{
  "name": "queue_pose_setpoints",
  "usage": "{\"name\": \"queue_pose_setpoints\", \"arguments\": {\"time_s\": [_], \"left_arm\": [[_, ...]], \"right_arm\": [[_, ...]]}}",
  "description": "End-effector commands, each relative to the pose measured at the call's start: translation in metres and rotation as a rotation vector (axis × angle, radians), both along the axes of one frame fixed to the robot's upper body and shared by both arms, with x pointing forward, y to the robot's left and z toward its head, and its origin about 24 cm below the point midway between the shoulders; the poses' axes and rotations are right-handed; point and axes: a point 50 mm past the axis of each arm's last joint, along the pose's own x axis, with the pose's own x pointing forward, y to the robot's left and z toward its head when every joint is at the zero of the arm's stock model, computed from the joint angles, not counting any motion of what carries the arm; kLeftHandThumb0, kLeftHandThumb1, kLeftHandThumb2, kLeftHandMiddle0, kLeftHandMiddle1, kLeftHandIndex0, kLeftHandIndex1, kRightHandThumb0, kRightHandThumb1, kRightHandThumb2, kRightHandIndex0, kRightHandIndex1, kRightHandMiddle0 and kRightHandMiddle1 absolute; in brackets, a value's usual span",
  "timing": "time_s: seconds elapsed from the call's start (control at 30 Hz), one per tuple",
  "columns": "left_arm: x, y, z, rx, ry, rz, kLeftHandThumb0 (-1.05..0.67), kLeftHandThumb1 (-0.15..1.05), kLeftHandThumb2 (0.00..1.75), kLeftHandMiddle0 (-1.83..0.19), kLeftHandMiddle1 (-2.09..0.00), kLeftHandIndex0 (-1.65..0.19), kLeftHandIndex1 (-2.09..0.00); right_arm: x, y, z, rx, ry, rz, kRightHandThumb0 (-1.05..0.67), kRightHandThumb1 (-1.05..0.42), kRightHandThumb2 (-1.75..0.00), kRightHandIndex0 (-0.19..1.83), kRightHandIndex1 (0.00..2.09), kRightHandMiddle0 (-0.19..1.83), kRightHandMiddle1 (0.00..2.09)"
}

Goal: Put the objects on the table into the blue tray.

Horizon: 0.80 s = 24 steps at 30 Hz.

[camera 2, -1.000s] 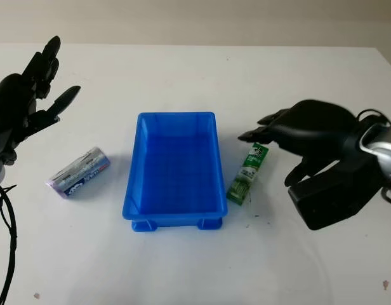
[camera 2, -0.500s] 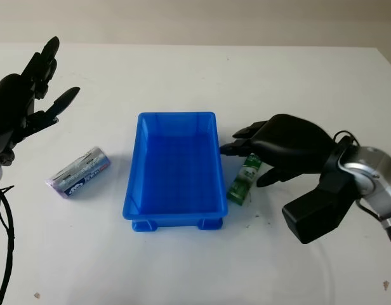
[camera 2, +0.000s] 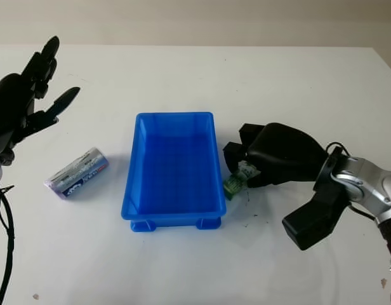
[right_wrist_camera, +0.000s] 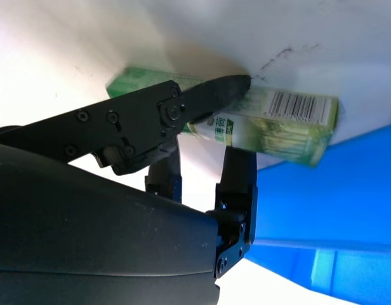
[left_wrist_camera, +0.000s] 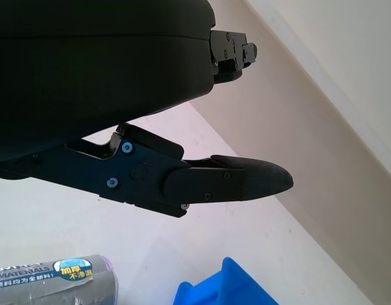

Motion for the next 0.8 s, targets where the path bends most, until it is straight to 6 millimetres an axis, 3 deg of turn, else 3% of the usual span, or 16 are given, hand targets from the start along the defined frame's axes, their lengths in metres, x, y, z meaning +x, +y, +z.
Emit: {"name": "queue_pose_setpoints", "arguments": {"time_s": [0.0,0.17,0.37,0.53,0.77], "left_arm": [[-0.002,0.003,0.003,0.021,-0.011,0.001,-0.69,1.05,0.4,0.07,-0.05,0.08,-0.06],[-0.002,0.003,0.005,0.014,-0.018,-0.005,-0.68,1.05,0.39,0.07,-0.05,0.08,-0.06],[-0.002,0.004,0.004,0.019,-0.009,-0.005,-0.68,1.05,0.39,0.08,-0.05,0.08,-0.05],[-0.003,0.004,0.004,0.038,-0.008,0.002,-0.67,1.05,0.4,0.06,-0.06,0.07,-0.06],[-0.003,0.005,0.003,0.028,0.004,0.008,-0.67,1.05,0.38,0.07,-0.05,0.08,-0.05]], "right_arm": [[0.002,-0.016,-0.006,-0.091,-0.009,-0.061,-0.54,-1.03,-0.12,0.56,2.06,0.38,2.03],[0.013,-0.041,0.001,-0.16,-0.1,-0.198,-0.52,-1.05,-0.16,0.78,2.09,0.48,2.09],[0.024,-0.061,0.018,-0.077,-0.211,-0.289,-0.53,-1.05,-0.19,0.76,2.09,0.51,2.09],[0.029,-0.064,0.054,0.018,-0.367,-0.317,-0.54,-1.05,-0.12,0.7,2.09,0.57,2.09],[0.034,-0.06,0.101,0.203,-0.547,-0.319,-0.6,-1.05,-0.11,0.9,2.09,0.75,2.09]]}}
